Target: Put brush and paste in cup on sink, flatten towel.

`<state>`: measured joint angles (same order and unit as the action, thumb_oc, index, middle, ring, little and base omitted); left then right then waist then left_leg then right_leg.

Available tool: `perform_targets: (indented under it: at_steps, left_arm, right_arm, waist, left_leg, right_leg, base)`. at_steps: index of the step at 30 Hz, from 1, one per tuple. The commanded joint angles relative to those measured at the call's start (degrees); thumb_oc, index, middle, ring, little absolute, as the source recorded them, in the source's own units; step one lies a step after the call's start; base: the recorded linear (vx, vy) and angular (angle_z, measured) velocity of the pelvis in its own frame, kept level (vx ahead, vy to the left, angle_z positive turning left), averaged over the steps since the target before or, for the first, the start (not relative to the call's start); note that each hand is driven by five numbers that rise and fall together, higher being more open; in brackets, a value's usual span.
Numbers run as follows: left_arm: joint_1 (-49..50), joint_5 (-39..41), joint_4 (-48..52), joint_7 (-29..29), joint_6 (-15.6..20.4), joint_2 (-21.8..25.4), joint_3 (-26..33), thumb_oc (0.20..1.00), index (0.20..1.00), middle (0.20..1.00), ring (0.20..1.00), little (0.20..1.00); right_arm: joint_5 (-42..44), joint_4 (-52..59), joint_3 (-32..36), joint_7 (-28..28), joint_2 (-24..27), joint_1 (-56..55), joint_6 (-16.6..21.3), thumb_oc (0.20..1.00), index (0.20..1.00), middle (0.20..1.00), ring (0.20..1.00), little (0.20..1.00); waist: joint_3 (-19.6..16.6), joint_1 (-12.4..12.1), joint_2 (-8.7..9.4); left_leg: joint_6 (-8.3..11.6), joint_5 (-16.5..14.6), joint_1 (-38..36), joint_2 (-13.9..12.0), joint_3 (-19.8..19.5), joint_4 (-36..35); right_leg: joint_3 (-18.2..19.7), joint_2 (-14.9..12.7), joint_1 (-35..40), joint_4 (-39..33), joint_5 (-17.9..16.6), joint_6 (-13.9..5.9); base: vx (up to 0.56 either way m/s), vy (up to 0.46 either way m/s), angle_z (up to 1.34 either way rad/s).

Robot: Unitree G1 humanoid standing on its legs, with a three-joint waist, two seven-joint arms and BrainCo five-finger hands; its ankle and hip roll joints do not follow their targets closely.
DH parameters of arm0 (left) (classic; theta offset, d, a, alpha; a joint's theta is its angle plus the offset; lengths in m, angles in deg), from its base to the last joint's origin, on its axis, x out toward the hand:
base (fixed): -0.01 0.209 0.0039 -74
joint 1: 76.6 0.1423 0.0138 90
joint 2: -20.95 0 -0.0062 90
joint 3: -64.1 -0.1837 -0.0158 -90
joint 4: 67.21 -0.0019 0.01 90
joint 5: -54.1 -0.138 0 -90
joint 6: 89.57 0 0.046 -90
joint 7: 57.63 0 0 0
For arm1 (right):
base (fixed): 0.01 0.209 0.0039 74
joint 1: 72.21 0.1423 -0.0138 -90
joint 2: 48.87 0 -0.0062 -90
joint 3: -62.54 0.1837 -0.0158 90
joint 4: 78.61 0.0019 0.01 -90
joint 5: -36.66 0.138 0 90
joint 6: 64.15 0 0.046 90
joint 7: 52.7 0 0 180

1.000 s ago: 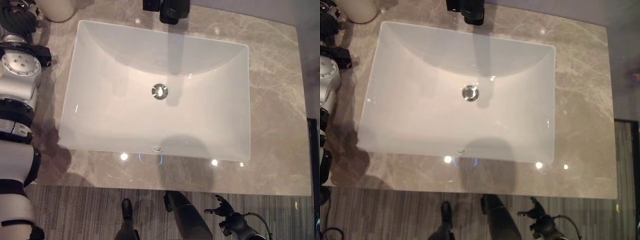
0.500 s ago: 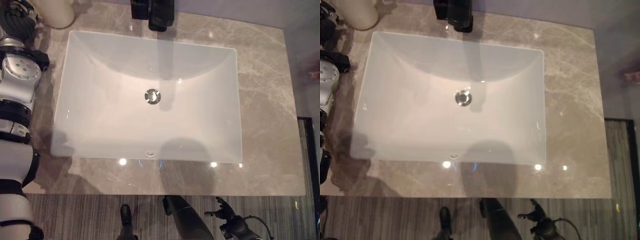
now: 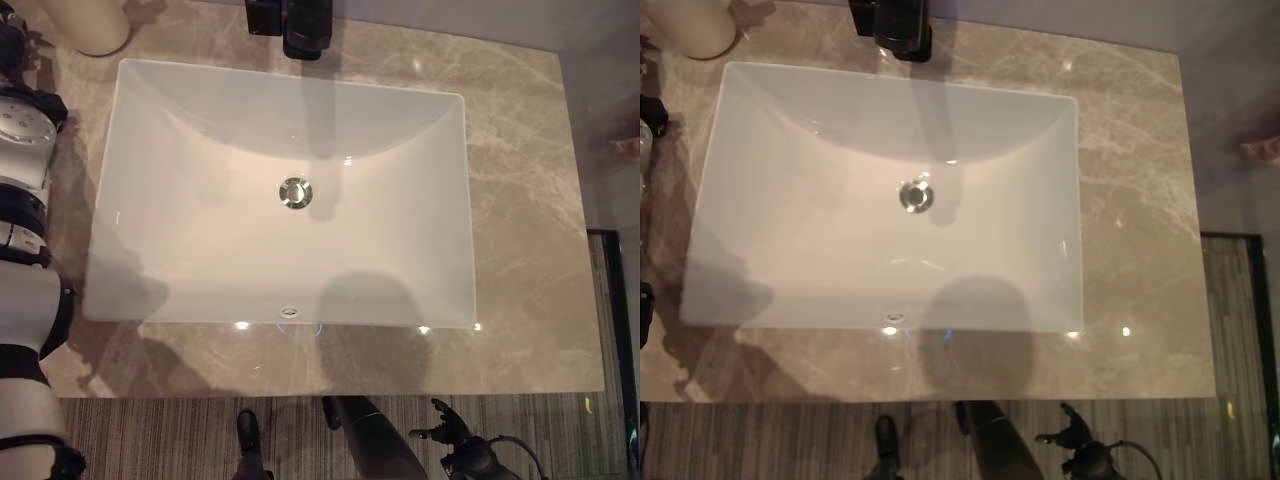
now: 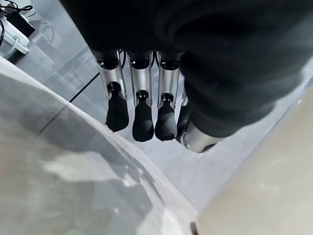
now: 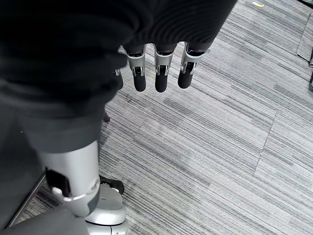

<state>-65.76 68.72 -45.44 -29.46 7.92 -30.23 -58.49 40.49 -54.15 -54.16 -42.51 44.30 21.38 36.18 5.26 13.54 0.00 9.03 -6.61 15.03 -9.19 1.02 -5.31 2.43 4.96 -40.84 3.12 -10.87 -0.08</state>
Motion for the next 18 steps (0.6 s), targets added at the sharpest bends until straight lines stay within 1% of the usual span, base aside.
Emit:
perform_targets:
  at_steps: [1, 4, 6, 7, 8, 12, 13, 14, 17, 18]
  left_arm:
    - [-1.1, -1.8, -0.4, 0.4, 1.3, 2.4, -0.2, 0.2, 0.2, 0.2, 0.2, 0.2]
    - [0.7, -3.0, 3.1, 1.1, 3.1, 1.2, -0.2, 0.2, 0.2, 0.2, 0.2, 0.2]
    - [1.2, -3.2, 3.5, 1.1, 3.3, 1.0, -0.2, 0.2, 0.2, 0.2, 0.2, 0.2]
    - [2.6, -4.1, 6.1, 2.0, 4.1, 0.2, 0.0, 0.2, 0.2, 0.2, 0.2, 0.2]
    - [2.7, -4.1, 6.1, 2.0, 4.1, 0.2, 0.0, 0.2, 0.2, 0.2, 0.2, 0.2]
    - [5.8, -5.1, 9.6, 2.3, 5.2, -0.9, 0.6, 0.2, 0.2, 0.2, 0.2, 0.2]
    - [5.9, -5.2, 9.7, 2.3, 5.2, -1.0, 0.8, 0.2, 0.2, 0.2, 0.2, 0.2]
    - [7.0, -5.9, 11.1, 2.2, 5.4, -1.0, 0.7, 0.2, 0.2, 0.2, 0.2, 0.2]
    - [8.4, -6.9, 12.8, 2.1, 5.7, -1.2, 0.8, 0.2, 0.2, 0.2, 0.2, 0.2]
    - [8.6, -7.1, 12.9, 1.9, 5.9, -1.3, 0.7, 0.2, 0.2, 0.2, 0.2, 0.2]
  right_arm:
    - [2.4, 1.0, -0.5, 1.0, 3.1, -0.7, 0.5, 1.0, 1.0, 1.0, 1.0, 1.0]
    - [1.9, 0.5, 0.2, 1.2, 3.5, -2.2, 0.8, 1.0, 1.0, 1.0, 1.0, 1.0]
    - [1.8, 0.3, 0.2, 1.3, 3.6, -2.2, 0.9, 1.0, 1.0, 1.0, 1.0, 1.0]
    - [1.9, 0.1, 0.6, 1.5, 3.6, -2.2, 1.3, 1.0, 1.0, 1.0, 1.0, 1.0]
    - [1.9, 0.1, 0.6, 1.5, 3.6, -2.2, 1.3, 1.0, 1.0, 1.0, 1.0, 1.0]
    - [2.4, 1.0, 1.0, 1.7, 3.5, -2.3, 2.1, 1.0, 1.0, 1.0, 1.0, 1.0]
    - [2.4, 1.0, 1.0, 1.7, 3.6, -2.4, 2.1, 1.0, 1.0, 1.0, 1.0, 1.0]
    - [2.2, 1.3, 1.0, 1.7, 3.6, -2.3, 2.3, 1.0, 1.0, 1.0, 1.0, 1.0]
    - [2.0, 1.5, 1.1, 1.8, 3.8, -2.6, 2.5, 1.0, 1.0, 1.0, 1.0, 1.0]
    - [1.9, 1.8, 1.2, 1.9, 4.0, -2.6, 2.6, 1.0, 1.0, 1.0, 1.0, 1.0]
  waist:
    - [3.1, 1.0, -0.89]
    - [3.0, 1.1, -1.44]
    - [2.7, 1.4, -1.4]
    - [2.7, 1.3, -1.9]
    - [2.6, 1.5, -1.74]
    - [2.3, 1.8, -2.06]
    - [2.4, 1.6, -2.27]
    - [2.3, 1.8, -2.05]
    - [2.3, 1.6, -2.22]
    - [2.2, 1.9, -2.03]
  left_leg:
    - [-1.18, 5.3, -8.8, 3.1, -2.7, 0.3]
    - [-0.93, 4.9, -9.0, 2.4, -2.6, 0.3]
    - [-0.96, 5.1, -8.7, 2.6, -2.7, 0.3]
    - [-0.96, 4.8, -8.8, 2.3, -2.8, 0.3]
    - [-0.99, 5.1, -8.5, 2.6, -3.0, 0.3]
    - [-0.93, 4.7, -8.1, 2.7, -3.2, 0.3]
    - [-0.9, 4.5, -8.4, 2.5, -3.0, 0.3]
    - [-0.95, 4.6, -7.9, 2.8, -3.1, 0.3]
    - [-0.95, 4.3, -7.9, 2.6, -3.1, 0.3]
    - [-0.99, 4.4, -7.7, 2.9, -3.2, 0.3]
  right_leg:
    - [-3.9, -0.3, -0.3, 2.0, 2.7, -5.71]
    - [-4.2, 0.2, -0.7, 3.1, 3.7, -5.51]
    - [-4.3, -0.2, -0.9, 3.1, 3.5, -5.56]
    - [-4.4, 0.0, -1.0, 3.5, 3.9, -5.54]
    - [-4.4, -0.3, -1.2, 3.4, 3.6, -5.57]
    - [-4.7, -0.5, -1.7, 3.7, 3.7, -5.55]
    - [-4.7, -0.3, -1.6, 3.8, 4.0, -5.52]
    - [-4.7, -0.7, -1.8, 3.6, 3.7, -5.57]
    - [-4.9, -0.5, -1.8, 3.7, 3.9, -5.49]
    - [-4.9, -0.8, -1.9, 3.6, 3.7, -5.52]
  base:
    - [0.02, -0.024, -0.08]
    - [0.02, -0.014, -0.05]
    - [0.0, 0.0, 0.0]
    - [0.0, 0.0, 0.0]
    - [0.0, 0.0, 0.0]
    - [0.0, 0.004, 0.03]
    - [0.0, 0.009, 0.07]
    - [0.0, 0.002, 0.05]
    - [0.0, 0.0, 0.01]
    - [0.0, 0.0, 0.0]
